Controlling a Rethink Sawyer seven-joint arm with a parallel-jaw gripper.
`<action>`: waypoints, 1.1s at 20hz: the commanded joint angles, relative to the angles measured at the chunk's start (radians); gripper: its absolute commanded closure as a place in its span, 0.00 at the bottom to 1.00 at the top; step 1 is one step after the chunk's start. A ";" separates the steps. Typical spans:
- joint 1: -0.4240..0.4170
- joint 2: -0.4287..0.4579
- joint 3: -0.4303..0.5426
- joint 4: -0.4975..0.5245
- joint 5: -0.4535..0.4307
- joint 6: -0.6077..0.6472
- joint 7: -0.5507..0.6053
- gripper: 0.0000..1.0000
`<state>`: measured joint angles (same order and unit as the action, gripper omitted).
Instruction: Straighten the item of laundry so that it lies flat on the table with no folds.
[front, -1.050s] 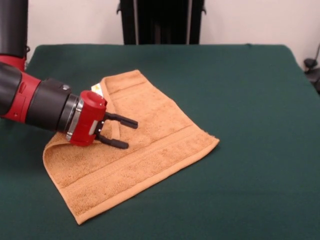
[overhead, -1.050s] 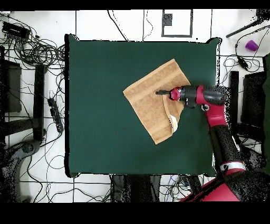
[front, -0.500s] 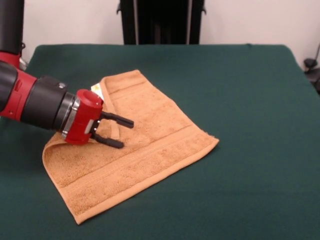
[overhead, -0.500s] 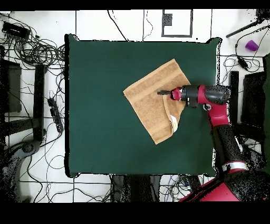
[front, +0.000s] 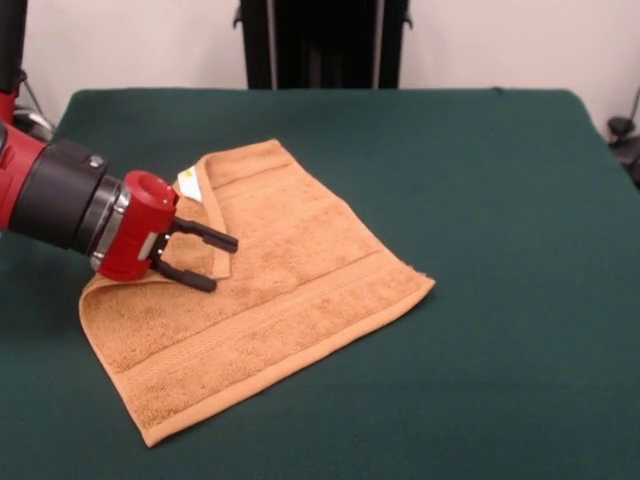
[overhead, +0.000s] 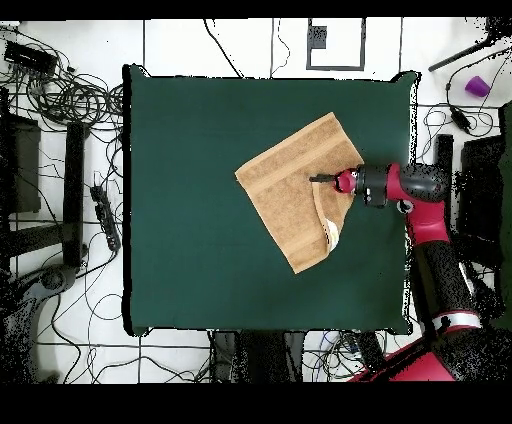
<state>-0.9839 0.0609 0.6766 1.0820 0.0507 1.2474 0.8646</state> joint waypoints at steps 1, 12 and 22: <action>0.034 0.040 -0.105 -0.084 -0.038 -0.128 0.147 0.00; -0.013 0.136 -0.073 -0.114 -0.019 -0.116 0.036 0.00; -0.081 0.099 -0.131 0.009 -0.028 -0.063 0.057 0.00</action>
<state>-1.0308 0.0813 0.6757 1.0634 0.0817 1.2634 0.8646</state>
